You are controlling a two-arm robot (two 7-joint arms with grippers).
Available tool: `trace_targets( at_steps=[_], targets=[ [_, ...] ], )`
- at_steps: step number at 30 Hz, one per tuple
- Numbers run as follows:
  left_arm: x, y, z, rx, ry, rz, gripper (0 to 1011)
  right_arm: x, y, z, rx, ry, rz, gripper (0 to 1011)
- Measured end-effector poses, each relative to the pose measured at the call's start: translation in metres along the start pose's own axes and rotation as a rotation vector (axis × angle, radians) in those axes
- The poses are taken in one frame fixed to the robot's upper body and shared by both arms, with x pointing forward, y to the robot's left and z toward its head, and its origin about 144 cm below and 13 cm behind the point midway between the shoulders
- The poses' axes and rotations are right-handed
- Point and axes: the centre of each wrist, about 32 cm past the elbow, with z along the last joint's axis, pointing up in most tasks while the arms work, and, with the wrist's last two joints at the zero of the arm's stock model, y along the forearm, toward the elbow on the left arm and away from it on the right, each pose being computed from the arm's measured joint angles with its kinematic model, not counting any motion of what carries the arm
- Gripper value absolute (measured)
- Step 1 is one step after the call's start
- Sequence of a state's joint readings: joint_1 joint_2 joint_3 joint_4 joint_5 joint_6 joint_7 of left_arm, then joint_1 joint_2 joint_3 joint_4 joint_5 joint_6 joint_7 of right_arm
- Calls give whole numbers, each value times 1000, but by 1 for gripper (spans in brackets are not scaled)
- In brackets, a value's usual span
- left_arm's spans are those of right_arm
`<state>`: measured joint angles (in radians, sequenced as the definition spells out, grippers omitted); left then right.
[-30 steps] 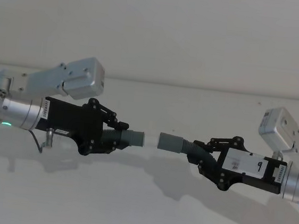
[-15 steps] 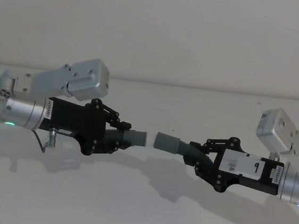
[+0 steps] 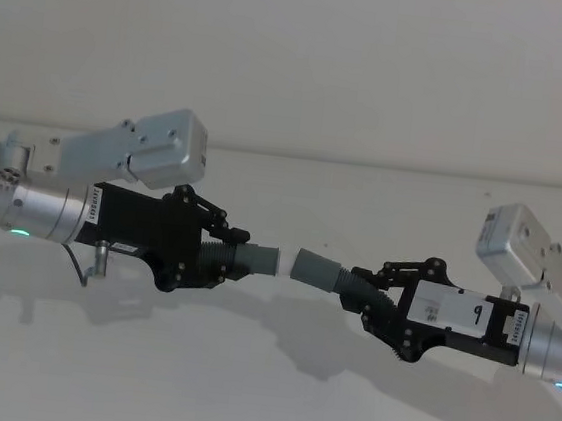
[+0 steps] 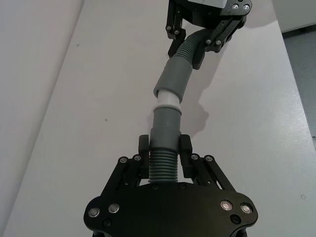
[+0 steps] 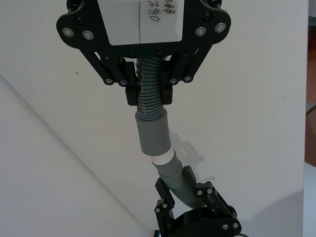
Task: Use both hands to pick up one end of the pipe from the table, align the ends, and insert them.
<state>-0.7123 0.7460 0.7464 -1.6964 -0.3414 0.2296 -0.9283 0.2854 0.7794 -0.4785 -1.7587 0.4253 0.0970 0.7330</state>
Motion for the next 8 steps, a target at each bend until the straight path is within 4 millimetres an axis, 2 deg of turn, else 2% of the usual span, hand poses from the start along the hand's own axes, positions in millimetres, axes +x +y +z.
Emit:
trace_targets(
  at_steps=[8],
  targets=[
    [0,0,0,-2,-1,0,351,0,1,0,1,0,3,274]
  ],
)
